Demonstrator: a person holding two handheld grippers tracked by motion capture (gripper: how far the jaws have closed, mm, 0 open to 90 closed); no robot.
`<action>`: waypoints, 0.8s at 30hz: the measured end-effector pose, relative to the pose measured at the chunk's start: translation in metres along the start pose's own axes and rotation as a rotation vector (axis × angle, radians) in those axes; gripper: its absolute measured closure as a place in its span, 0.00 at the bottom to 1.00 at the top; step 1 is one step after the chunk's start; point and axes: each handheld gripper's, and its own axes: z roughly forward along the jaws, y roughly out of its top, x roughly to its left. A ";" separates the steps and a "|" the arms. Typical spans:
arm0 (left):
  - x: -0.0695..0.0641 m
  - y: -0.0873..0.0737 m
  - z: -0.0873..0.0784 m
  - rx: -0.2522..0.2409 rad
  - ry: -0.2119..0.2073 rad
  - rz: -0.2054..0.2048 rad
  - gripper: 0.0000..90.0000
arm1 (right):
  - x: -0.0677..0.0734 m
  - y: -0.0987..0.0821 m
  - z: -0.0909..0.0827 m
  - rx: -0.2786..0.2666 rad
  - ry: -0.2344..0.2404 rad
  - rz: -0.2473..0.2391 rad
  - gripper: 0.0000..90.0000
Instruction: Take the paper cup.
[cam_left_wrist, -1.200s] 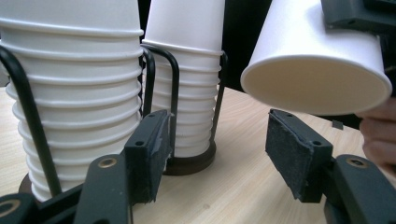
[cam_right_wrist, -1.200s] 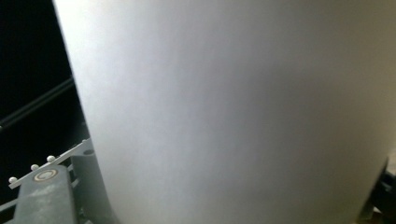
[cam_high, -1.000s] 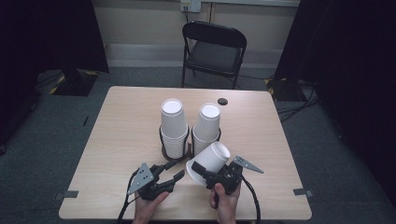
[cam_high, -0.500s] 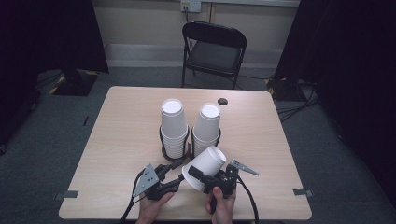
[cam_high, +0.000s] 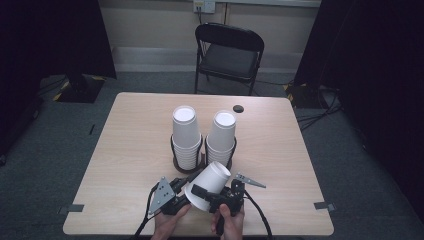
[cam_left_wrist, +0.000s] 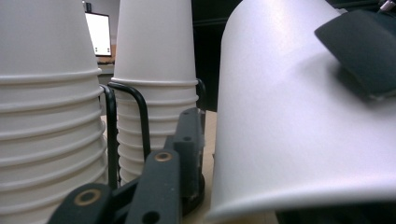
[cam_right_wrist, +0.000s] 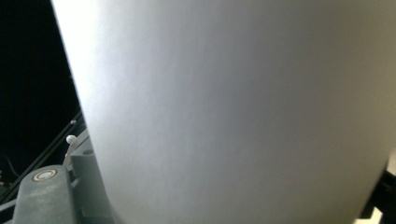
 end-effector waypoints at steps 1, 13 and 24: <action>0.000 0.000 0.000 0.001 -0.001 0.001 0.83 | 0.000 0.000 0.001 0.004 0.000 0.003 0.16; 0.002 -0.004 0.000 0.026 -0.035 -0.036 0.92 | -0.002 0.000 0.001 -0.003 -0.029 0.016 0.14; 0.001 -0.006 -0.001 0.062 -0.080 -0.064 0.95 | -0.005 0.011 -0.012 -0.079 -0.084 -0.004 0.15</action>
